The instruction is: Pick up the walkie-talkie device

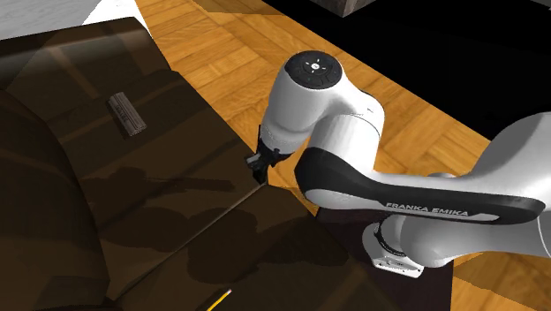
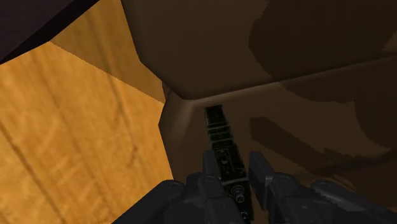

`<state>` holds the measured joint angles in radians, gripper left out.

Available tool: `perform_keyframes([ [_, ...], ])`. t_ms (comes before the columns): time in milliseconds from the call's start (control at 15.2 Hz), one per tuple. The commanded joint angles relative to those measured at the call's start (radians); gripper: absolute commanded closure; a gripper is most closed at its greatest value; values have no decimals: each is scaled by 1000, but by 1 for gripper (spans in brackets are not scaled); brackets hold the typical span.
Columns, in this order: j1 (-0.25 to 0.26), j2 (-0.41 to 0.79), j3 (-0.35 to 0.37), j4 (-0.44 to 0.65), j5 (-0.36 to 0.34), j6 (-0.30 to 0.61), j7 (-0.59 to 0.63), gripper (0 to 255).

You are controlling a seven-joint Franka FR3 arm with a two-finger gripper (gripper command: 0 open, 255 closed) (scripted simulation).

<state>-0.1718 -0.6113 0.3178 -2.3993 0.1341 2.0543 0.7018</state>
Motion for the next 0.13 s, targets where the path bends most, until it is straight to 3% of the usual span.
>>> perform_keyframes([
  [0, -1, 0, -3, 19, -2, -20, -1, 255],
  [66, -1, 0, -3, 19, -2, -20, -1, 255],
])
